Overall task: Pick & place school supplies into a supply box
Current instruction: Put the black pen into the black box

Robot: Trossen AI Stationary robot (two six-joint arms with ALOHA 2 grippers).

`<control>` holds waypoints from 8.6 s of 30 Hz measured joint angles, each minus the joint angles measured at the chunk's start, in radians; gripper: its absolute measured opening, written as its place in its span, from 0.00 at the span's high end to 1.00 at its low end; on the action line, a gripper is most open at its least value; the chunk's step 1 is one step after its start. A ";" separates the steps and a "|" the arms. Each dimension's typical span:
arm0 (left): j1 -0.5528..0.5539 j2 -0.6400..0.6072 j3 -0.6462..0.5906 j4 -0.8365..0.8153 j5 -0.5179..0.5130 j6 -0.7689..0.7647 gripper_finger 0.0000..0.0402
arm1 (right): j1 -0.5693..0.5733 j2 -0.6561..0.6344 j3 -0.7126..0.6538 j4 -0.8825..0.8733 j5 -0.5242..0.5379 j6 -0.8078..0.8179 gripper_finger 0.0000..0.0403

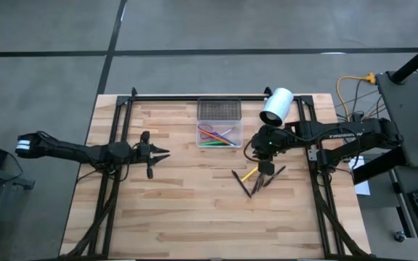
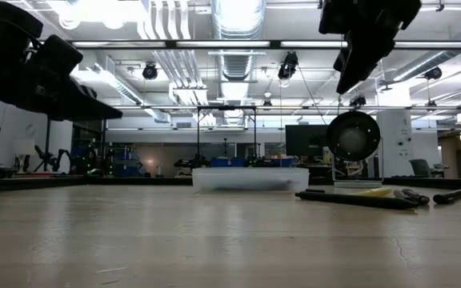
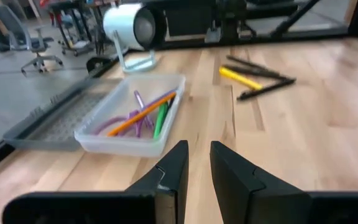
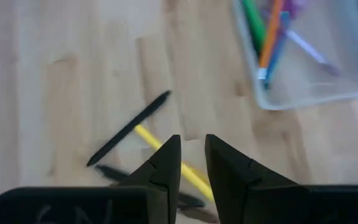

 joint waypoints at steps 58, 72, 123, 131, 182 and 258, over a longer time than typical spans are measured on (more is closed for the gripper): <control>0.000 0.069 0.001 0.000 0.000 0.000 0.87 | 0.007 0.085 -0.276 -0.045 -0.154 -0.463 0.52; 0.000 0.069 0.000 0.000 0.000 0.000 0.87 | 0.017 0.261 -0.261 -0.020 -0.151 -0.387 0.52; 0.000 0.068 0.001 0.000 0.000 0.000 0.87 | 0.179 0.195 -0.355 0.097 -0.069 -0.310 0.52; 0.000 0.068 0.001 0.000 0.000 0.000 0.87 | 0.179 0.195 -0.357 0.104 -0.070 -0.282 0.52; 0.000 0.069 0.001 0.000 0.000 0.000 0.87 | 0.210 0.194 -0.401 0.149 -0.084 -0.605 0.93; 0.000 0.069 0.001 0.000 0.000 0.000 0.87 | 0.199 0.176 -0.253 0.587 0.448 -0.725 0.94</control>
